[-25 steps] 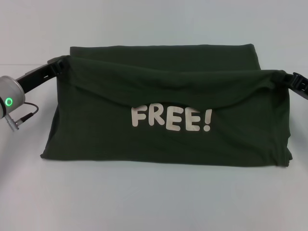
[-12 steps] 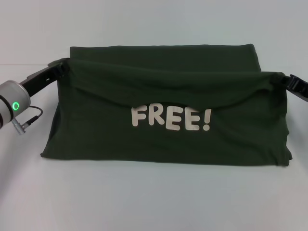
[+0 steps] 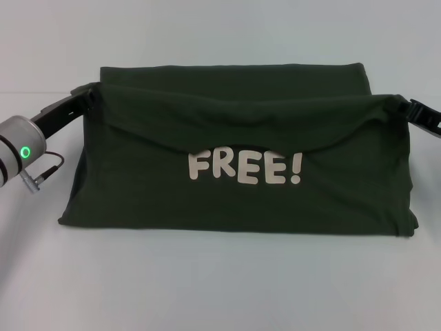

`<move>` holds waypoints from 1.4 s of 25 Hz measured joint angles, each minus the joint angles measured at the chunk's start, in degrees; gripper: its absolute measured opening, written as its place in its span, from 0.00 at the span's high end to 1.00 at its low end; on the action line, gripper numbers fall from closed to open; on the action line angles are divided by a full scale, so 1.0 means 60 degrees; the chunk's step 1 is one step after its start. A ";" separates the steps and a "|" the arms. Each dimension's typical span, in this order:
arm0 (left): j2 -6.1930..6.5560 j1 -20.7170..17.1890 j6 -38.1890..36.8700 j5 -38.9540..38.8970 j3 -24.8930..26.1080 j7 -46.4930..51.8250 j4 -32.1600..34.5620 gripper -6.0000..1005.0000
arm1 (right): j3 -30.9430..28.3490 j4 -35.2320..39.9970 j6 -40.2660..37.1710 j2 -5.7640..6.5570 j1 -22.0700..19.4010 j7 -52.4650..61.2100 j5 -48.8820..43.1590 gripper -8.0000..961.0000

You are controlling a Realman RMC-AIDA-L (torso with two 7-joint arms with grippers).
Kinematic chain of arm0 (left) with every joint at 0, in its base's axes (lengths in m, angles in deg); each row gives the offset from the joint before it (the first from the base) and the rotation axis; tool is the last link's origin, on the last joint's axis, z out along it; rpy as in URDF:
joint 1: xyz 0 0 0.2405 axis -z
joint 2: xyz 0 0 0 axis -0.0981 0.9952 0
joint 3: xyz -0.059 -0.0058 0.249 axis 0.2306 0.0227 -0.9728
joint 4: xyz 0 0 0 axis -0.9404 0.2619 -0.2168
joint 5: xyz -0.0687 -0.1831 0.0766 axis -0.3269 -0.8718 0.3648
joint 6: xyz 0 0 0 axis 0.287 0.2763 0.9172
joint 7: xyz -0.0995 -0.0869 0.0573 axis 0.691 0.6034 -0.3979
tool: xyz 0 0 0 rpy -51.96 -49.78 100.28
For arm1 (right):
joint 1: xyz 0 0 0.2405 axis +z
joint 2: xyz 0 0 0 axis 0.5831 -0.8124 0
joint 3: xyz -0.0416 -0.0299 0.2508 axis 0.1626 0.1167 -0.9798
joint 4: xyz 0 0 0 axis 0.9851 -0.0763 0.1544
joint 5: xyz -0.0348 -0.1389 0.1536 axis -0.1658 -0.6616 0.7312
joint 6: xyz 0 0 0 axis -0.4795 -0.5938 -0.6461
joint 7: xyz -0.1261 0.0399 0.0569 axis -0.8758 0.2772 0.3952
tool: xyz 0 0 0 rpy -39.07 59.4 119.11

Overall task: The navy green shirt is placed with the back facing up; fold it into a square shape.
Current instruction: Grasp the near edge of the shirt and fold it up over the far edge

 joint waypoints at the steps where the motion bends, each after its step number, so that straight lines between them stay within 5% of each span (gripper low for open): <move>1: -0.0003 -0.0003 -0.0002 -0.0003 -0.0001 0.0000 0.0000 0.95 | 0.0024 -0.0024 0.0013 -0.0001 0.0007 -0.0002 0.0000 0.93; 9: -0.0032 -0.0017 0.0031 -0.0264 0.0034 -0.0093 -0.0248 0.94 | 0.0260 -0.0179 0.0361 -0.0004 0.0053 -0.0048 0.0001 0.86; 17: -0.0043 -0.0079 0.0373 -0.1711 0.0026 -0.2065 -0.1142 0.94 | 0.0458 -0.0526 0.0820 -0.0016 0.0084 -0.0704 0.0346 0.80; 20: -0.0042 -0.0103 0.0605 -0.1742 0.0067 -0.2063 -0.1268 0.80 | 0.0466 -0.0573 0.0823 -0.0017 0.0078 -0.0672 0.0343 0.78; 27: 0.0107 -0.0602 0.0224 -0.1320 -0.0280 -0.0587 -0.0997 0.57 | 0.0448 -0.0577 -0.0032 0.0093 -0.0297 -0.0427 0.0485 0.36; 33: 0.0428 -0.1547 -0.2291 0.1452 -0.0747 0.3048 0.0769 0.36 | 0.0461 -0.0571 -0.1275 0.0215 -0.0783 -0.0262 0.0481 0.07; 35: 0.0488 -0.1704 -0.3145 0.2325 -0.0704 0.3870 0.1293 0.28 | 0.0461 -0.0566 -0.1483 0.0224 -0.0892 -0.0300 0.0455 0.06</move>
